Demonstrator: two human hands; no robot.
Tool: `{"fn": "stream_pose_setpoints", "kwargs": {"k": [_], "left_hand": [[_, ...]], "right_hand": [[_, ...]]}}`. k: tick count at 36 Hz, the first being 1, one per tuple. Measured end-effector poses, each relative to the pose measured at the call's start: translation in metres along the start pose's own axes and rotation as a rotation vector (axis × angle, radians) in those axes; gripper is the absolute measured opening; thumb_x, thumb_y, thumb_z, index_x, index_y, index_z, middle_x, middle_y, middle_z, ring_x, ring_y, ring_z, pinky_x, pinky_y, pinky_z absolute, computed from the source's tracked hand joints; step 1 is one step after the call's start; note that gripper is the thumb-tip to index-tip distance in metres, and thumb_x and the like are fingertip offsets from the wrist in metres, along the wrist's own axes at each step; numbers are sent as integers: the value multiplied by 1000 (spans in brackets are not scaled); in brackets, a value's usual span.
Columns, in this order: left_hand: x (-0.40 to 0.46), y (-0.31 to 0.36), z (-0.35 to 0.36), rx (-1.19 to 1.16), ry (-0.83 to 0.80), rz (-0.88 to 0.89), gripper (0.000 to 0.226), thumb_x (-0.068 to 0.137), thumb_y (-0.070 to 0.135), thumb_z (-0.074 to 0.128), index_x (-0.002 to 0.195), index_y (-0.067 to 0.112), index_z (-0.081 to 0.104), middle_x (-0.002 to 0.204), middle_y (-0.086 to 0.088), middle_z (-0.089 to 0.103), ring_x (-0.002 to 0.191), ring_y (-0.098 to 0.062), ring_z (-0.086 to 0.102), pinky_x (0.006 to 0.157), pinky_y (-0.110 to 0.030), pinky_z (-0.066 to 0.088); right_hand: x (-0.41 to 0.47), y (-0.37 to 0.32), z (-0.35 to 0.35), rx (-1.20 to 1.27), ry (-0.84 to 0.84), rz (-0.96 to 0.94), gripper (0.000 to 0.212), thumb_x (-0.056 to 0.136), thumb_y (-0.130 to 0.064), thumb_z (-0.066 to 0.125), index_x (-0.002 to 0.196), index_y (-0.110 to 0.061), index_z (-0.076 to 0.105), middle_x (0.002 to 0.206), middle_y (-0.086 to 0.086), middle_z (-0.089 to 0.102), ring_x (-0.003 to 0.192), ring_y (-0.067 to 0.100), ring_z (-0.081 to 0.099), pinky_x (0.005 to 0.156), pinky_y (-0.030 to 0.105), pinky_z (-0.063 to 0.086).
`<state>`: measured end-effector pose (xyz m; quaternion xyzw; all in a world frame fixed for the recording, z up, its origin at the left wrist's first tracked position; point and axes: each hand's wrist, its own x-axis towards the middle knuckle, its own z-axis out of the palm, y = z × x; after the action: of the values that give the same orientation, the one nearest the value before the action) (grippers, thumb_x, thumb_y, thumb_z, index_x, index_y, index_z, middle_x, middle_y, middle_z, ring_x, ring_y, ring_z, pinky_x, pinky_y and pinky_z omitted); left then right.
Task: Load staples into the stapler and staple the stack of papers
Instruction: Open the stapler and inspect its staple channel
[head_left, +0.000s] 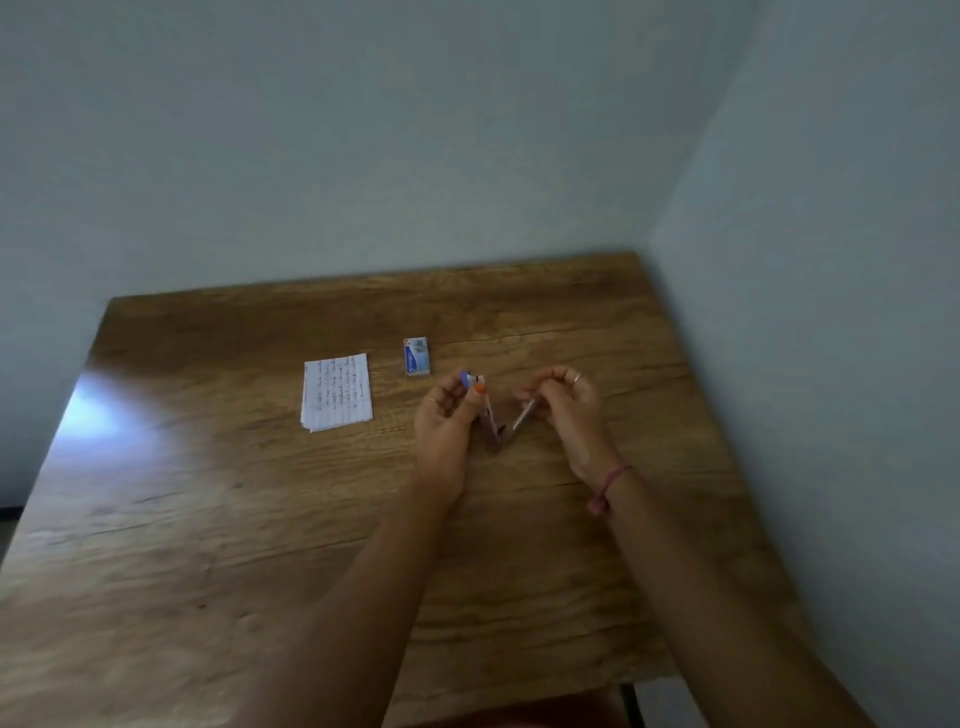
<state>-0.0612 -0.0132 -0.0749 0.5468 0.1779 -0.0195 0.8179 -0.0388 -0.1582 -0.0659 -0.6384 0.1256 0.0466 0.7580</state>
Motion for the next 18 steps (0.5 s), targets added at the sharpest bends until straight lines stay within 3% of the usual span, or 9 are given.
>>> {"fn": "stream_pose_setpoints", "kwargs": {"k": [5,8,11,13,18], "left_hand": [[-5,2,-9,-280,5,-27,21,90,0,58,107,10,62,92,1,69,85,-10,64,81,-26,54],[-7,6,-17,-460,-36,-85,27,87,-2,57,110,11,62,93,1,70,86,-8,66,84,-25,56],[-9,11,-24,-520,-110,-136,35,76,2,62,110,12,62,96,-2,70,91,-11,66,96,-33,50],[-11,12,-27,-509,-160,-153,36,75,2,62,109,12,63,95,-3,69,90,-12,67,98,-36,48],[-12,14,-29,-492,-222,-179,33,75,1,62,106,13,67,95,-5,71,90,-14,68,90,-32,53]], "right_hand": [[-15,1,-11,162,137,-7,21,92,5,49,99,-11,61,101,7,67,101,16,67,88,24,53],[-21,3,-11,-94,260,-50,22,93,0,51,100,-17,63,103,-2,66,100,6,64,84,19,52],[-30,6,-7,-417,322,-168,22,94,-11,52,98,-31,61,90,-20,62,83,-10,60,64,10,50],[-35,6,-1,-499,252,-261,19,93,-18,53,100,-33,62,86,-19,62,74,-6,59,61,15,52],[-35,-8,22,-665,-127,-486,28,90,-25,62,117,-22,65,107,-15,63,103,-5,58,86,12,46]]}}
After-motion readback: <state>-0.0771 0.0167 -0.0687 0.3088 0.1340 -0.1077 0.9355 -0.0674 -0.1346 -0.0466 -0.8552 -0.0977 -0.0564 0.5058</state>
